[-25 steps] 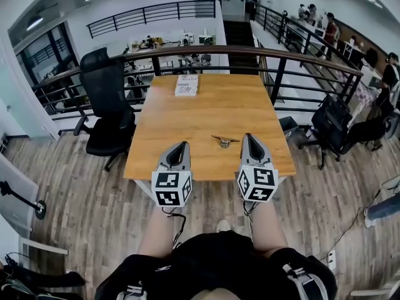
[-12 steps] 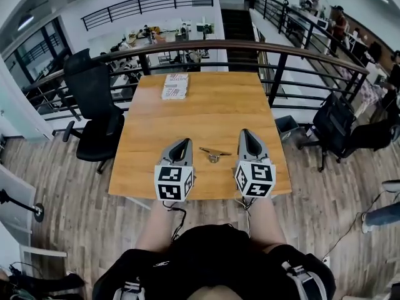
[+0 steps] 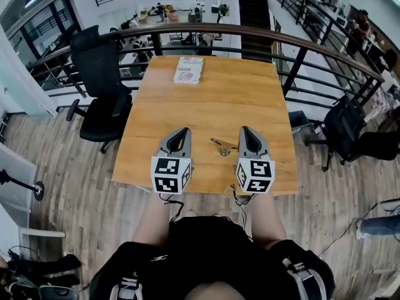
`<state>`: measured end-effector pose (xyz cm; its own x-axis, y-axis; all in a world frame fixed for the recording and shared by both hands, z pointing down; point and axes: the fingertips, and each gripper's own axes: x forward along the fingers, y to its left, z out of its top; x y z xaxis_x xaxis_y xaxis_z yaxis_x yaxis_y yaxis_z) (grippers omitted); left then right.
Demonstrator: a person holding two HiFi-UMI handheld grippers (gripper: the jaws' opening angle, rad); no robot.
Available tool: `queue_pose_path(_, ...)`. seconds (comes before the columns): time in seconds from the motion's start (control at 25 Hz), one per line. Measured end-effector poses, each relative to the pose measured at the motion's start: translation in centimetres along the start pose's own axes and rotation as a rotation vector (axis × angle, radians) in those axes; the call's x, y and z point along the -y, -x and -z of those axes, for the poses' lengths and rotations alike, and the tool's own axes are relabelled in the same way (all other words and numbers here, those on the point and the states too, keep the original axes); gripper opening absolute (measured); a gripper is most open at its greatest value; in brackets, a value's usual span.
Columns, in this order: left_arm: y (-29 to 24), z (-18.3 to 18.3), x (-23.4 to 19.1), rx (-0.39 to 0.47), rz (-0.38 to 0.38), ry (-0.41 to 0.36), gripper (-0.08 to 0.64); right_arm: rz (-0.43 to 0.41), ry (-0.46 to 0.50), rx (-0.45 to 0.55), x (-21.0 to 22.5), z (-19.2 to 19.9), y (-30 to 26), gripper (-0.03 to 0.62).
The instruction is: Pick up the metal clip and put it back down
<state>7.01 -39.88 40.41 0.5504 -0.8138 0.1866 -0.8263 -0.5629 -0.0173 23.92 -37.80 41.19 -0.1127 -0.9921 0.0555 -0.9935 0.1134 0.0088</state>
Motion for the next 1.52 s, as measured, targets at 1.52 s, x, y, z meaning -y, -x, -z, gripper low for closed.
queue_pose_path(1.52, 4.8, 6.9, -9.6, -0.111, -0.211, 0.071, 0.015, -0.405, 0.681, -0.759, -2.3, 32.1, -10.3, 0.202)
